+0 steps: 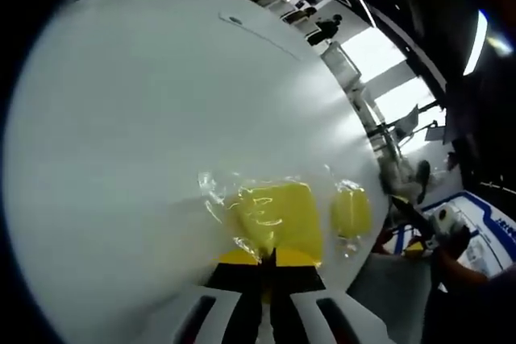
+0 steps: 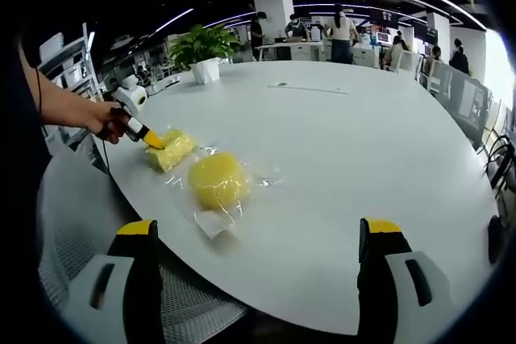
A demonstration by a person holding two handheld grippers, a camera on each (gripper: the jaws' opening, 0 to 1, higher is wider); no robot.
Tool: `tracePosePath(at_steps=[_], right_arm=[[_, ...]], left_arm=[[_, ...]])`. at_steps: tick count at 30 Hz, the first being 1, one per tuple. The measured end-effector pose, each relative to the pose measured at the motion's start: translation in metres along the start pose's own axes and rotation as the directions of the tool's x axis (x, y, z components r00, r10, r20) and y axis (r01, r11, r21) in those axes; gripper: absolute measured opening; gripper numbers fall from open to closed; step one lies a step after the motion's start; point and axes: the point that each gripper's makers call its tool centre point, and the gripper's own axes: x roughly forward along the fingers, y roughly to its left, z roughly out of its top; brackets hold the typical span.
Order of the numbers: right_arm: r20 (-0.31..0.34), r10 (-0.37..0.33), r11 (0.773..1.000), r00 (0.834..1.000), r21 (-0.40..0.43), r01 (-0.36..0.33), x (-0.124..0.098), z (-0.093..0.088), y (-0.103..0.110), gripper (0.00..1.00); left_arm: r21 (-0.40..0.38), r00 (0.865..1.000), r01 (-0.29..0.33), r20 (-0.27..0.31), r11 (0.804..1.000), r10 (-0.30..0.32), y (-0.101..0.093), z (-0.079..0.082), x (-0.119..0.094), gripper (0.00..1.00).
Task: Compare the silicone blocks by pressing each to a similar depth, holding the contact briefly, and releasing to observe deformation and rebound differences across the visible hardness samples.
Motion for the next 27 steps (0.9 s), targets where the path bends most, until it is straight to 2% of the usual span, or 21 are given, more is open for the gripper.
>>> tracePosePath(at_steps=[8,12,21,25,27], right_arm=[[0.000,0.003,1.000,1.000,0.001,-0.003,0.001,0.001,0.000,0.97],[0.000,0.004,1.000,1.000,-0.002,-0.004,0.001,0.002,0.001,0.97],[0.002,0.004,1.000,1.000,-0.005,-0.004,0.001,0.004,0.002,0.97],[0.006,0.005,1.000,1.000,-0.007,-0.005,0.001,0.006,0.003,0.97],[0.010,0.006,1.000,1.000,-0.010,-0.006,0.001,0.008,0.002,0.97]], left_arm=[[-0.026,0.999,0.026,0.038,0.999,-0.025,-0.002,0.000,-0.003,0.00],[-0.004,0.997,0.031,0.072,1.000,-0.031,-0.006,0.004,-0.007,0.00],[0.062,0.980,0.057,0.186,0.996,-0.067,-0.015,0.025,-0.019,0.00],[0.093,0.974,0.057,0.214,0.994,-0.075,-0.019,0.030,-0.024,0.00],[0.110,0.966,0.067,0.240,0.992,-0.092,-0.024,0.035,-0.029,0.00]])
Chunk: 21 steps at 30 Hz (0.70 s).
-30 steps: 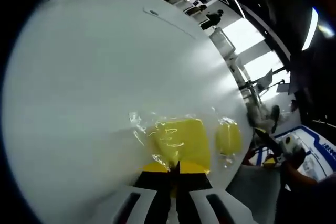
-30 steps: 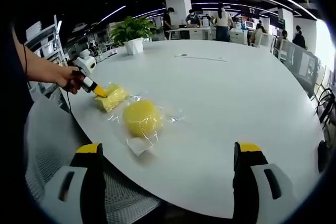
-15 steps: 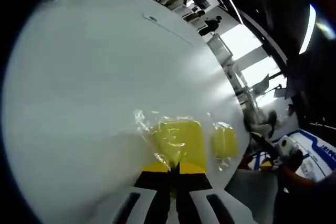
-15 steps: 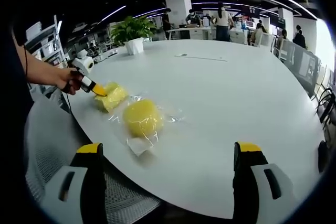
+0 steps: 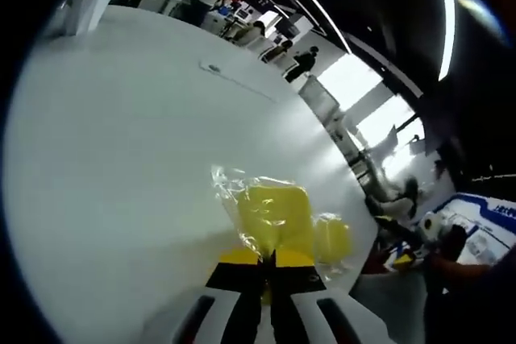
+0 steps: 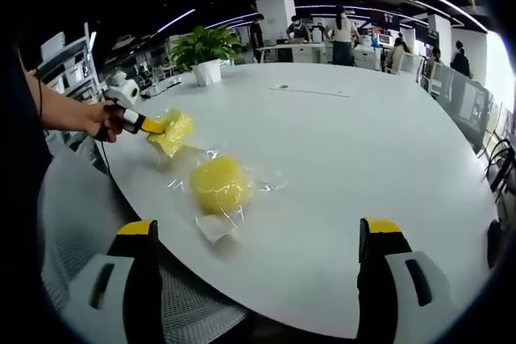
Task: Compare the silicone blocks by pressing each to a similar depth, holding the contact briefly, and releasing to observe deformation and rebound differences across the visible hardness samples.
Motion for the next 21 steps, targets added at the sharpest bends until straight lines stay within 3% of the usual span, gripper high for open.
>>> tracePosePath(at_steps=[7,12,21], right_arm=[[0.030,0.008,1.000,1.000,0.005,-0.008,-0.001,0.014,0.001,0.97],[0.075,0.027,0.999,0.997,0.029,-0.029,-0.002,0.035,0.005,0.97],[0.134,0.066,0.997,0.989,-0.055,-0.059,-0.008,0.093,0.011,0.97]], left_arm=[[0.045,0.998,0.026,0.062,0.999,-0.029,-0.014,0.019,-0.009,0.00],[0.076,0.991,0.038,0.128,0.996,-0.048,-0.022,0.037,-0.017,0.00],[0.182,0.976,0.066,0.191,0.981,-0.101,-0.053,0.062,-0.032,0.00]])
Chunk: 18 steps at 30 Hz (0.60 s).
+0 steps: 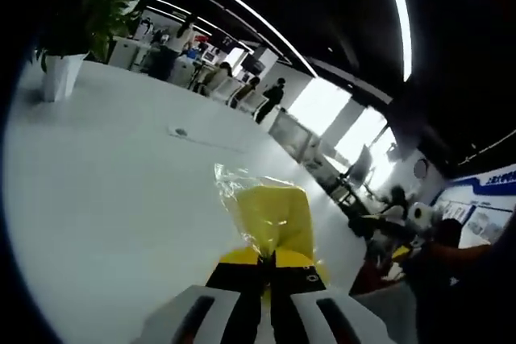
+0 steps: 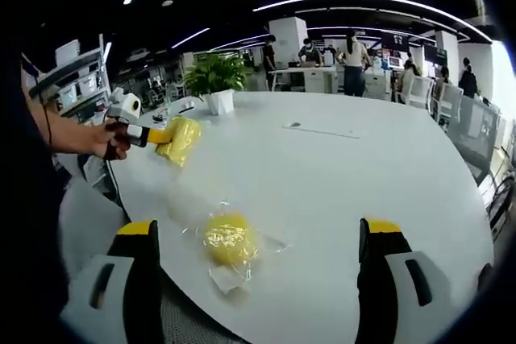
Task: Compare the silicone blocks by pressing each to a similar depth, holding the contact briefly, and releasing to observe deformation and rebound differences across the visible hardness samples.
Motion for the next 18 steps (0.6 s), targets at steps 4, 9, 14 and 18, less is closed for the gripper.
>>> tracePosePath(at_steps=[4,9,14,18], right_arm=[[0.032,0.040,0.999,0.999,0.012,-0.040,0.001,0.026,0.006,0.97],[0.060,0.057,0.998,0.997,-0.019,-0.056,0.003,0.053,0.010,0.97],[0.085,0.085,0.993,0.993,-0.084,-0.078,0.003,0.087,0.017,0.97],[0.105,0.111,0.989,0.988,-0.113,-0.099,0.002,0.109,0.023,0.97]], left_arm=[[0.028,0.999,0.015,0.046,1.000,-0.016,-0.012,0.018,-0.004,0.00],[0.076,0.997,0.027,0.073,0.997,-0.033,-0.027,0.034,-0.009,0.00],[0.131,0.995,0.040,0.091,0.991,-0.052,-0.044,0.045,-0.015,0.00],[0.147,0.992,0.028,0.119,0.989,-0.045,-0.046,0.054,-0.020,0.00]])
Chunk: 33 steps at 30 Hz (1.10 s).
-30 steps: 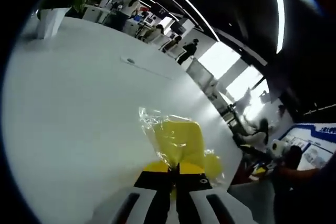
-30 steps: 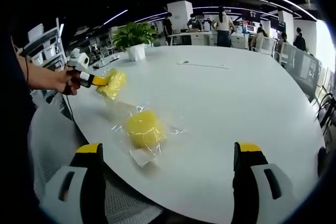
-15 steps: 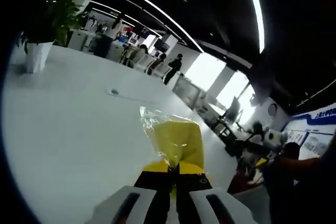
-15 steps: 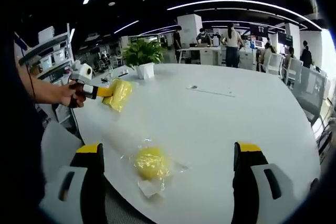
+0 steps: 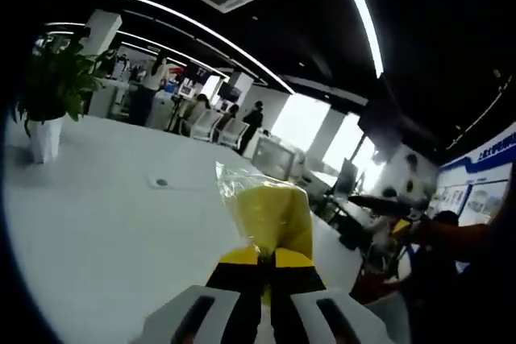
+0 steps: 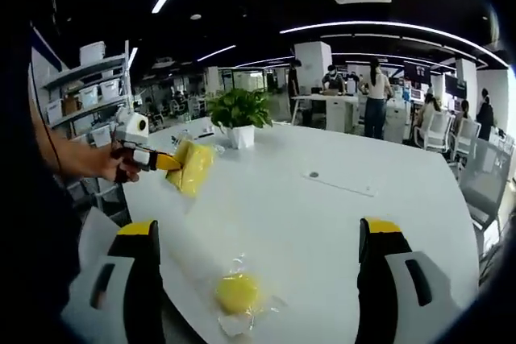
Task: Compare the silicone blocks by pressing each to a similar depth, holding the contact briefly, and releasing to observe deformation and rebound differences across the visible hardness samples.
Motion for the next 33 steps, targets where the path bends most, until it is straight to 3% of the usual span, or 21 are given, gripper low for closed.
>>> tracePosePath(at_steps=[9,18,26,29,33], right_arm=[[0.051,0.077,0.997,0.996,0.002,-0.077,0.007,0.038,0.021,0.97],[0.111,0.179,0.984,0.978,0.006,-0.180,0.020,0.075,0.048,0.97],[0.133,0.243,0.969,0.961,-0.001,-0.245,0.031,0.088,0.071,0.96],[0.131,0.285,0.957,0.949,0.011,-0.289,0.033,0.091,0.081,0.85],[0.139,0.312,0.948,0.940,0.013,-0.317,0.039,0.096,0.089,0.83]], left_arm=[[0.051,0.998,0.020,0.061,0.998,-0.023,-0.023,0.021,-0.010,0.00],[0.082,0.995,0.029,0.089,0.996,-0.036,-0.042,0.026,-0.012,0.00],[0.097,0.991,0.052,0.115,0.994,-0.063,-0.060,0.030,-0.016,0.00],[0.106,0.989,0.065,0.126,0.992,-0.078,-0.067,0.034,-0.018,0.00],[0.118,0.987,0.077,0.130,0.990,-0.092,-0.071,0.036,-0.019,0.00]])
